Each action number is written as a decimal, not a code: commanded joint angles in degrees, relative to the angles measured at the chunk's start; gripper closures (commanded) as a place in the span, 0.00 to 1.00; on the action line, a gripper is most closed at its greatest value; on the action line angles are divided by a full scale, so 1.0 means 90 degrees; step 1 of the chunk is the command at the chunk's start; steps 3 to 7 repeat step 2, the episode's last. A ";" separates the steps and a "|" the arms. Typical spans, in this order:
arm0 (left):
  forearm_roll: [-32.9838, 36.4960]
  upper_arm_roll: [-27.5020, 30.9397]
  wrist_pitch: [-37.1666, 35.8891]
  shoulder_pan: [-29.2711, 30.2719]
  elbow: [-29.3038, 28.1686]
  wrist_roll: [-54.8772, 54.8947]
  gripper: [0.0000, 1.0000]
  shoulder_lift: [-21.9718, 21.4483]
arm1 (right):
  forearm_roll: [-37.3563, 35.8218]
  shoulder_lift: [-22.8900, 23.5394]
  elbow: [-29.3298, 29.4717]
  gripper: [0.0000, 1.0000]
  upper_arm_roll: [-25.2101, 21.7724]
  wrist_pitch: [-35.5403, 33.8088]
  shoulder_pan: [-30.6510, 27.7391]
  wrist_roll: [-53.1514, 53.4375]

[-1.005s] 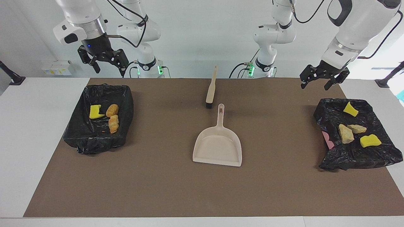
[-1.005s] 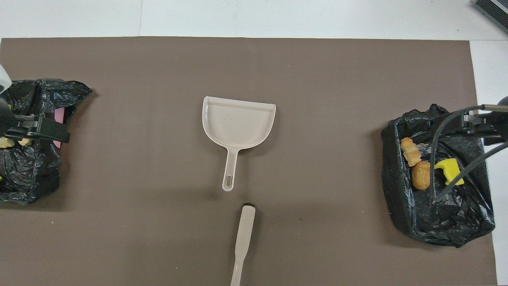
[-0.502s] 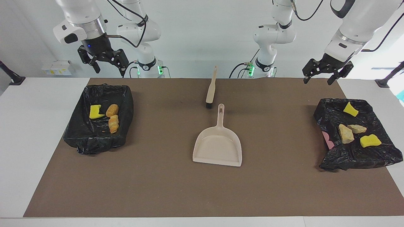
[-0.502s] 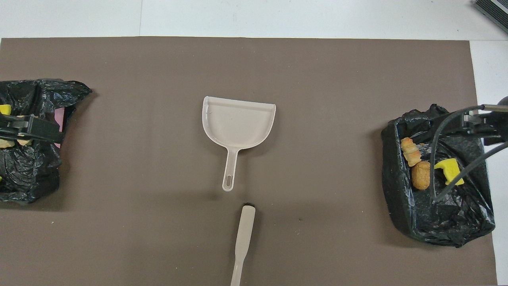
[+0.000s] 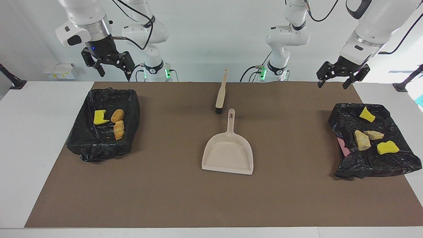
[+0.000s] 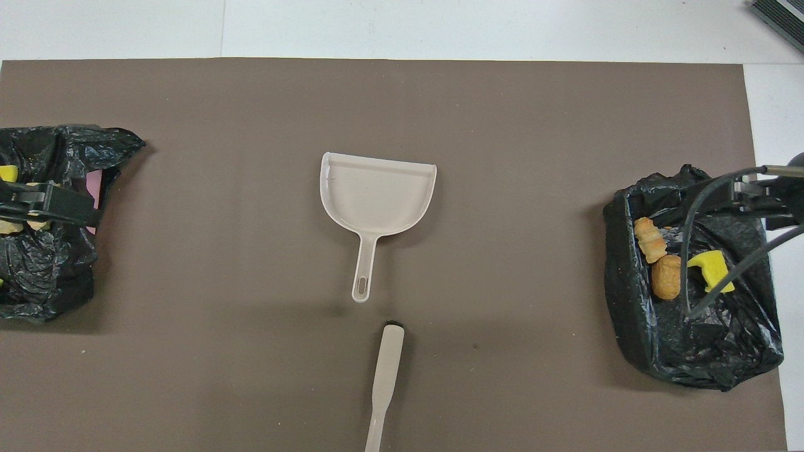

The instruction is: Sweep and dump trash in bin

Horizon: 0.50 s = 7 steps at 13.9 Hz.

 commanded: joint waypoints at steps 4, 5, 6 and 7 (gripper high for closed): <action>0.0076 -0.0001 -0.0148 0.0032 0.0041 0.0095 0.00 -0.0037 | 0.0060 -0.0106 -0.0102 0.00 0.0012 -0.0039 -0.0038 -0.0114; 0.0076 -0.0001 -0.0148 0.0032 0.0041 0.0095 0.00 -0.0037 | 0.0060 -0.0106 -0.0102 0.00 0.0012 -0.0039 -0.0038 -0.0114; 0.0076 -0.0001 -0.0148 0.0032 0.0041 0.0095 0.00 -0.0037 | 0.0060 -0.0106 -0.0102 0.00 0.0012 -0.0039 -0.0038 -0.0114; 0.0076 -0.0001 -0.0148 0.0032 0.0041 0.0095 0.00 -0.0037 | 0.0060 -0.0106 -0.0102 0.00 0.0012 -0.0039 -0.0038 -0.0114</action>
